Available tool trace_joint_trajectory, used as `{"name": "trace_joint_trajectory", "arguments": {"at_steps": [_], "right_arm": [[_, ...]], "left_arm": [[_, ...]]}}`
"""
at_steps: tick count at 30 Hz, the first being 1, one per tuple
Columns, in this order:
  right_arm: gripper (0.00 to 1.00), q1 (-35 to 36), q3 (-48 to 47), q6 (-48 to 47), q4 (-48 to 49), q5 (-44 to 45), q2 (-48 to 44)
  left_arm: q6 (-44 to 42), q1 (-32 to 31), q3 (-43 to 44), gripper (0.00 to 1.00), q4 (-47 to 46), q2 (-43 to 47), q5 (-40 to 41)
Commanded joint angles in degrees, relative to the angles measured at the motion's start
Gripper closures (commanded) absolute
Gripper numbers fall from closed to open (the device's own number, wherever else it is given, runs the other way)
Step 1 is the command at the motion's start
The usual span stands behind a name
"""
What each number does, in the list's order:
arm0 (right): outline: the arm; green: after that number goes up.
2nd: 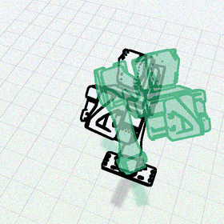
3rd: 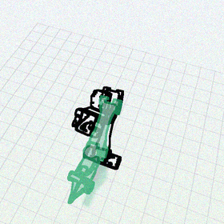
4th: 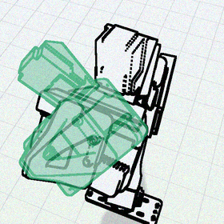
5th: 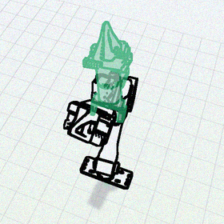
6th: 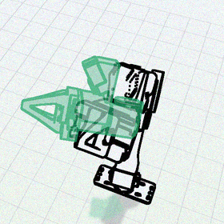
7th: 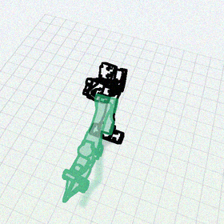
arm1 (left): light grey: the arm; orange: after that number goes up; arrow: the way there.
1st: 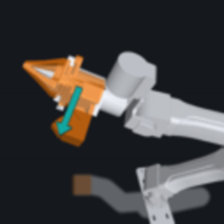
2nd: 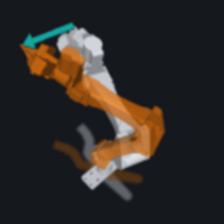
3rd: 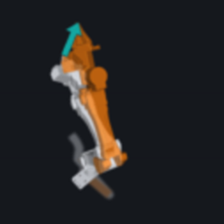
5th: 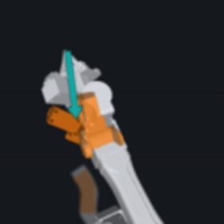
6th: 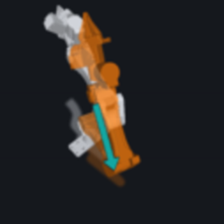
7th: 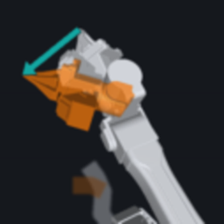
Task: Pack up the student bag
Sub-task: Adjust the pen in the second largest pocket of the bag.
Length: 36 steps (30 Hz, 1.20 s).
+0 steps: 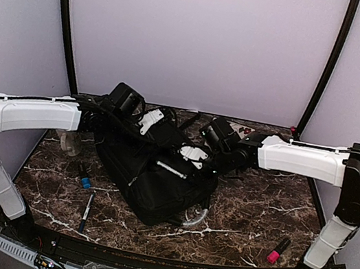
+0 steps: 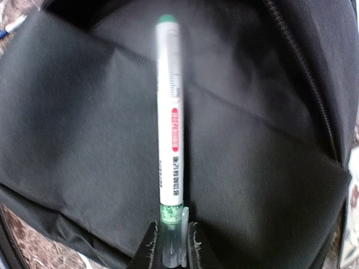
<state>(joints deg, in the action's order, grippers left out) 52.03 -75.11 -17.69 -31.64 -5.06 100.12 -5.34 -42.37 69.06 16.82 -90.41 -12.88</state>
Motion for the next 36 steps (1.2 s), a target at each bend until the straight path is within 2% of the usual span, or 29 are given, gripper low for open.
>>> {"name": "trace_joint_trajectory", "arguments": {"at_steps": [1,8,12,18,23,26,29,33,36], "right_arm": [[0.91,-1.46,-6.27,7.14,2.13,-6.57,3.26],[0.93,-4.23,-17.69,17.11,-0.09,-18.99,13.48],[0.93,-6.06,-19.98,22.57,2.61,-25.84,17.69],[0.93,-7.80,-18.56,34.07,14.72,-34.37,20.29],[0.91,-8.52,-16.08,49.19,30.14,-41.73,21.52],[0.82,-8.55,-16.01,55.17,37.42,-43.02,22.94],[0.69,-8.48,-18.29,58.98,38.52,-44.06,25.95],[0.57,-8.72,-17.81,54.73,34.17,-42.58,24.85],[0.52,-9.86,-12.64,50.94,32.56,-41.99,20.97]], "left_arm": [[0.39,-0.35,1.04,1.00,-1.96,0.68,-2.25],[0.34,-0.13,0.99,1.00,-2.02,0.26,-2.18],[0.51,0.13,0.99,1.00,-2.14,0.09,-2.85],[0.86,0.18,1.16,1.00,-2.18,-0.51,-3.63],[0.95,0.17,1.45,1.00,-2.14,-1.23,-4.30],[0.95,0.16,1.60,1.00,-2.04,-1.43,-4.58],[0.95,0.17,1.76,1.00,-1.84,-1.48,-4.86],[0.70,0.18,1.55,1.00,-1.71,-1.05,-3.88],[0.41,0.26,1.43,1.00,-1.79,-0.82,-3.39]]}}
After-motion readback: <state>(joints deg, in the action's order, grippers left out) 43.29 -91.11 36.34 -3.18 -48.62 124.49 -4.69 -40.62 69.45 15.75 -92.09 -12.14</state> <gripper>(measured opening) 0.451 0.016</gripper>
